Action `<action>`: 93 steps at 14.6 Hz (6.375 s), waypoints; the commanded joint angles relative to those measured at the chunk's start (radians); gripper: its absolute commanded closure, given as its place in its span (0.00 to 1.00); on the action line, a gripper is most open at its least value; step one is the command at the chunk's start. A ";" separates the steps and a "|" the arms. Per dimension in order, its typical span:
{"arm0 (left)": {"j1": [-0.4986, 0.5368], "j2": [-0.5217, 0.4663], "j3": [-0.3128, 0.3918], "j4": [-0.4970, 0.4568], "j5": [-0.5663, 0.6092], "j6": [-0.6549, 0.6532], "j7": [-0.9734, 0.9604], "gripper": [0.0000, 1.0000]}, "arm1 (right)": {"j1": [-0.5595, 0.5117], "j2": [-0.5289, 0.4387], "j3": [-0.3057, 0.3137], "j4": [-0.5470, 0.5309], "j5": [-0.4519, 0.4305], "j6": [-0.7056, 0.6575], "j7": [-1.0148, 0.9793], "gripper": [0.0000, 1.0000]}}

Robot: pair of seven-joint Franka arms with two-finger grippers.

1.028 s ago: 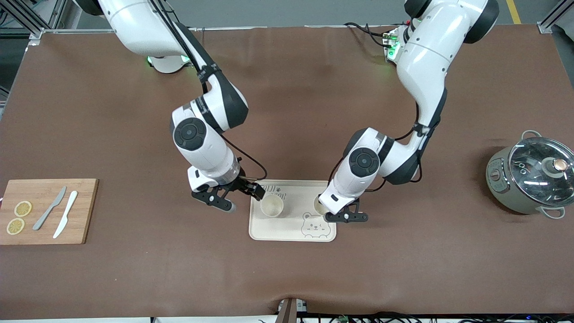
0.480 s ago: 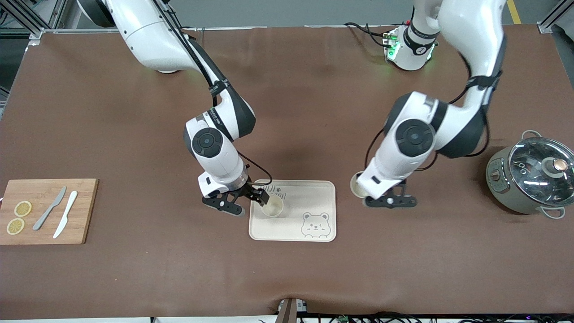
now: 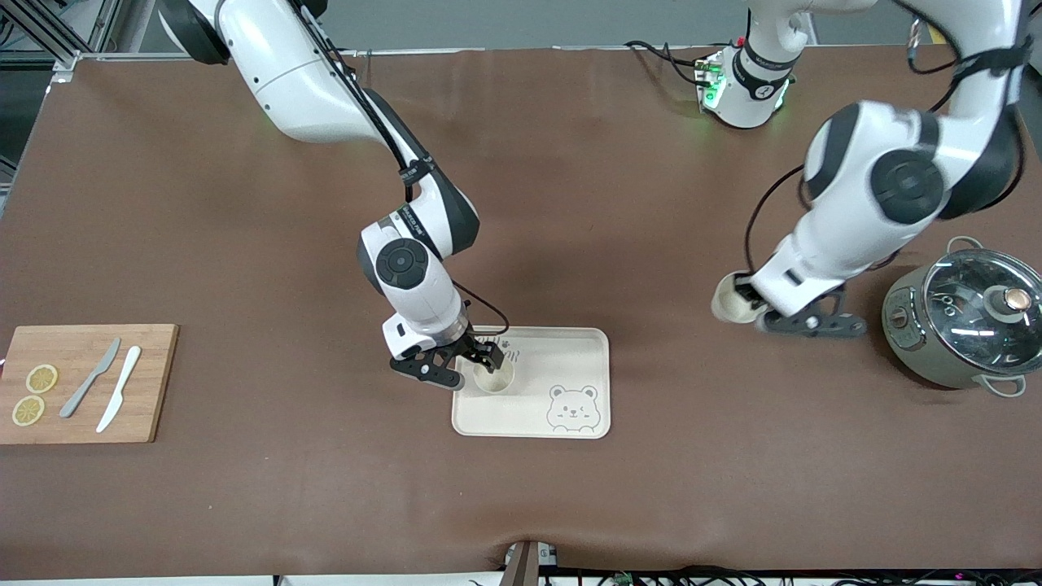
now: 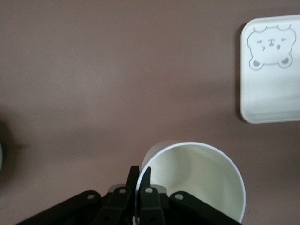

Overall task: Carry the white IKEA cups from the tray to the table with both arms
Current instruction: 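Grasp the other cup with the right gripper while the left gripper lowers, then carry the cup toward the cutting board with the right gripper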

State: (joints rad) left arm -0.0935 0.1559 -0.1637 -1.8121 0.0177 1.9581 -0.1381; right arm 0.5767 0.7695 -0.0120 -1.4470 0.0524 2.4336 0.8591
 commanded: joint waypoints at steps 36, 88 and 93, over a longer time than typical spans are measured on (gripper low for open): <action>0.195 -0.205 0.004 -0.925 -0.395 0.783 0.704 1.00 | 0.032 0.076 -0.013 0.028 -0.017 0.094 0.023 0.29; 0.071 -0.164 0.070 -0.109 -0.110 -0.057 0.175 0.00 | -0.529 -0.432 -0.013 -0.648 0.245 0.085 -1.344 1.00; -0.040 -0.118 0.116 0.063 -0.079 -0.153 0.101 0.00 | -0.518 -0.386 -0.014 -0.648 0.241 0.122 -1.344 1.00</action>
State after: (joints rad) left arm -0.0795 0.0031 -0.0833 -1.8330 -0.0991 1.8401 -0.0119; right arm 0.0531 0.3953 -0.0239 -2.0832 0.2676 2.5431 -0.4600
